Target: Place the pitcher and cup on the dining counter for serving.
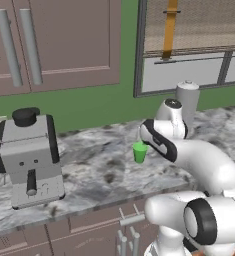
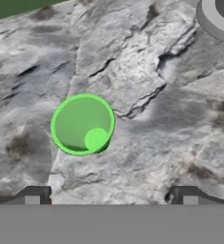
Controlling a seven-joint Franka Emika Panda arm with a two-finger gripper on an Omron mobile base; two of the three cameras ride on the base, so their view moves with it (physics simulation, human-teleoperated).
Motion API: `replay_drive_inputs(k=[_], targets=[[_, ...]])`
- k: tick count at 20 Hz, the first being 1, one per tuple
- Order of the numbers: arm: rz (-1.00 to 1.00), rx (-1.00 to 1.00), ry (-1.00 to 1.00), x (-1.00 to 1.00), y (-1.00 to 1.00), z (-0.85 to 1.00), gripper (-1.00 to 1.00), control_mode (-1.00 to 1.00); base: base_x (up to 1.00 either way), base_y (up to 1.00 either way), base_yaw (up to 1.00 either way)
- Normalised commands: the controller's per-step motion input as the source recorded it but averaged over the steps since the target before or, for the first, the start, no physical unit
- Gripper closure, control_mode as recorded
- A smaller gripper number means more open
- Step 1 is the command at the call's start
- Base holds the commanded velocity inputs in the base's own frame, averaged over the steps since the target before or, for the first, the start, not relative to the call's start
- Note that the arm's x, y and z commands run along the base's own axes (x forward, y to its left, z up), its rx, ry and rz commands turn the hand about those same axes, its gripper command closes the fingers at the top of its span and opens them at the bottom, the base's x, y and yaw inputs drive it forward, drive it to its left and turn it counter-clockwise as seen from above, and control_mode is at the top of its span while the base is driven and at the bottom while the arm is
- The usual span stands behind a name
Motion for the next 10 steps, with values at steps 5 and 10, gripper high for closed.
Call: replay_drive_inputs(k=[5, 10], targets=[[-0.01, 0.00, 0.04, 0.36, 0.00, -0.53, -1.00, -1.00, 0.00, 0.00, 0.00], [-0.02, 0.00, 0.01, 0.34, 0.00, -0.50, -1.00, -1.00, 0.00, 0.00, 0.00]])
